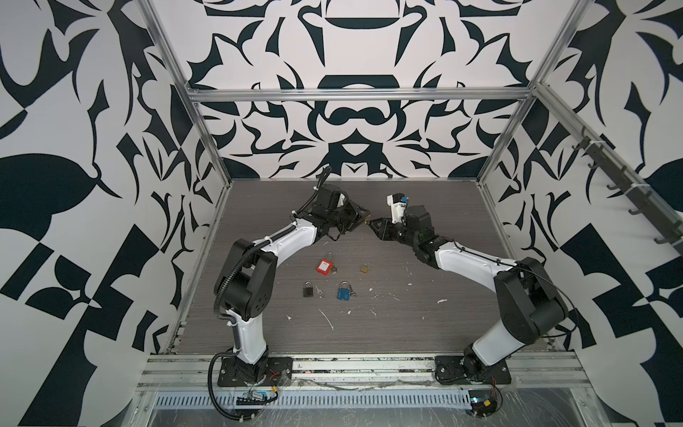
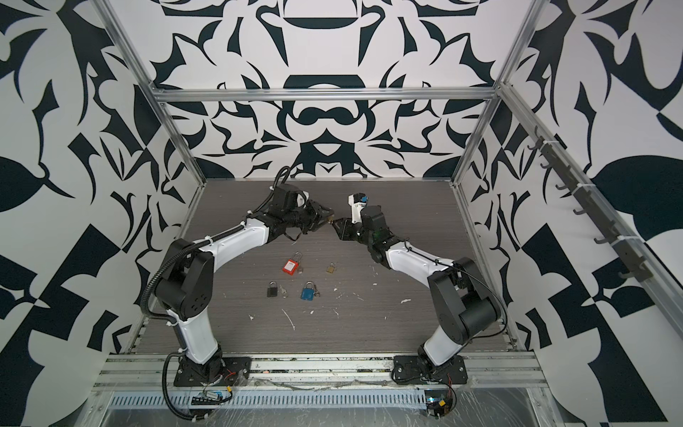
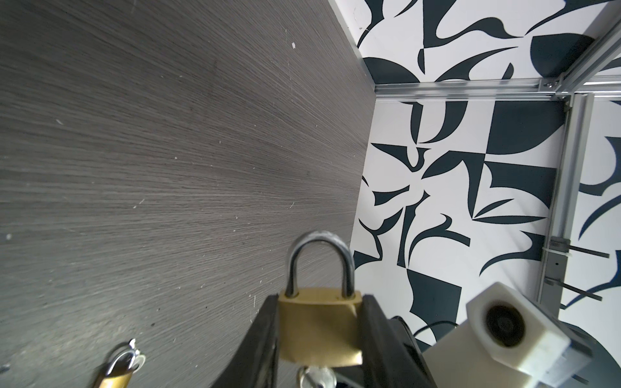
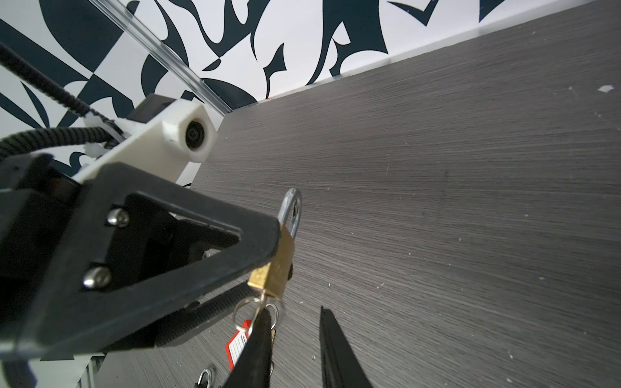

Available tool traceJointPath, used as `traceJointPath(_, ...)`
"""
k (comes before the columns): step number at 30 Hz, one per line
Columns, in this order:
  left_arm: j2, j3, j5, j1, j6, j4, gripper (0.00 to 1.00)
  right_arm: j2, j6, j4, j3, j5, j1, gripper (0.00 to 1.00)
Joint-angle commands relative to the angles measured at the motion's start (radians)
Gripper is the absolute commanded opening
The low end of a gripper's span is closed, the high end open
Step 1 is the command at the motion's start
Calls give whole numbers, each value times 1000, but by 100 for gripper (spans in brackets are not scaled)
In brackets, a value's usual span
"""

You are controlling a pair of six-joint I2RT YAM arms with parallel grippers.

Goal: Lock with the key

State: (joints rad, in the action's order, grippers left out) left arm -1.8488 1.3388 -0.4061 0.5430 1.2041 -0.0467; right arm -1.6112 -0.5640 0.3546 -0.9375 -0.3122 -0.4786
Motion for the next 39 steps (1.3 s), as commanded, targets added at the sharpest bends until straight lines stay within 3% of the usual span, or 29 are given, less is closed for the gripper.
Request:
traceJointPath(1,3,28,-17,10,-9,-1,0,33,21,20,-50,4,-2,27)
traceJointPath(18,6,66,52,9,-90,82,0,109,-2,7,-8,-2,0,28)
traceJointPath(39,4,72,61,13,-103,96,0,35,-39,31,-16,-71,-6,22)
